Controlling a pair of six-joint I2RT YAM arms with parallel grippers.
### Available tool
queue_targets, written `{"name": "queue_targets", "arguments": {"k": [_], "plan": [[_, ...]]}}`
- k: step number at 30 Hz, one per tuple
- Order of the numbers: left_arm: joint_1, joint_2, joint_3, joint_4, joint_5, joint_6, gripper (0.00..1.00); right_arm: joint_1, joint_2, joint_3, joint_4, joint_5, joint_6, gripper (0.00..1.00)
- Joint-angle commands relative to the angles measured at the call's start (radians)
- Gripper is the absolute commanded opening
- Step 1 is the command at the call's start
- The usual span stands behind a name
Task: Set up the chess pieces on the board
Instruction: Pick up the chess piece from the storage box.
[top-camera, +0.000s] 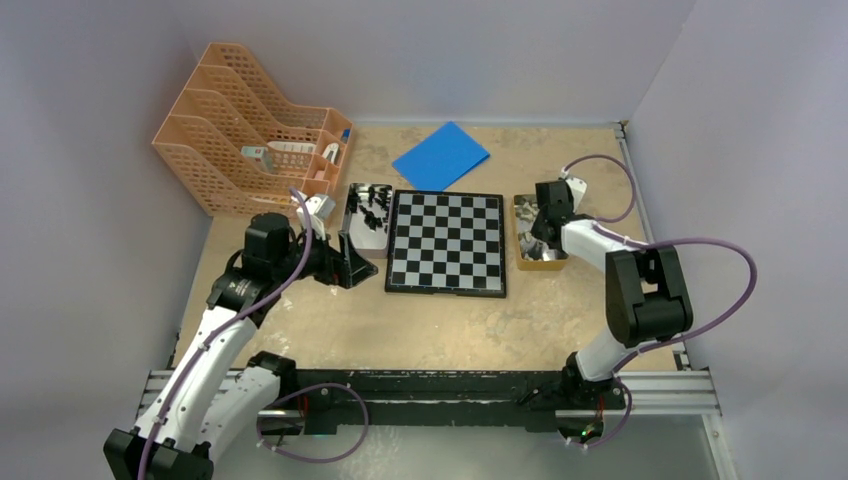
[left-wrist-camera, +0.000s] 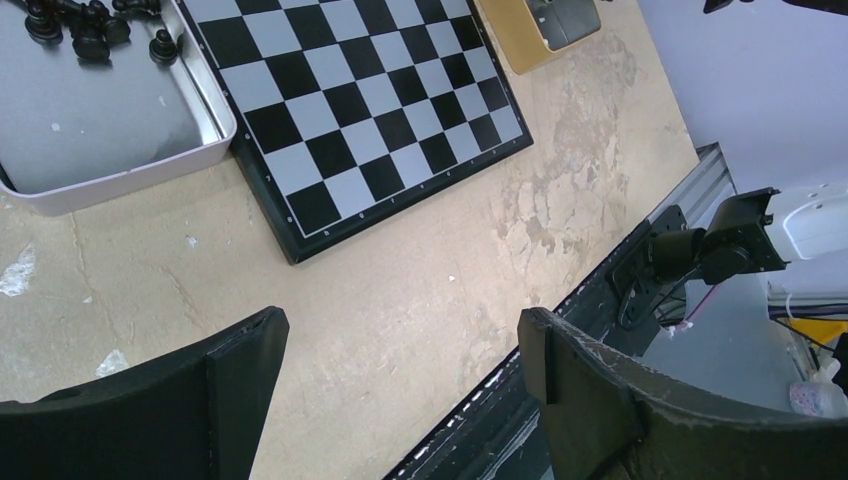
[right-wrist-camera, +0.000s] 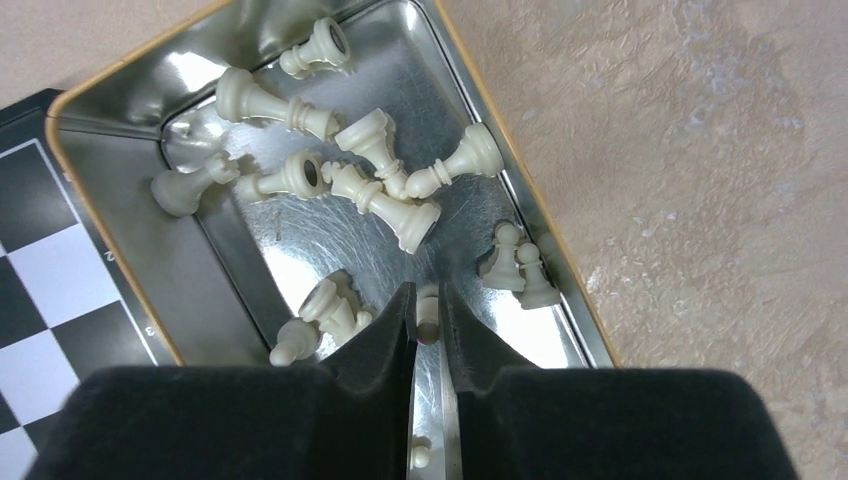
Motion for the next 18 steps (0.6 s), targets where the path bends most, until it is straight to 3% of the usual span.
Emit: {"name": "queue_targets", "arguments": {"k": [1,18], "plan": [[-0.005,0.01,0.001,0.025,0.002,-0.014,0.86,0.0,-0.079,0.013,-0.018,0.03,-0.006,0.12],[-0.005,0.001,0.003,0.019,-0.024,-0.017,0.86,0.082,-0.139,0.185,-0.125,-0.001,-0.03,0.1]]}}
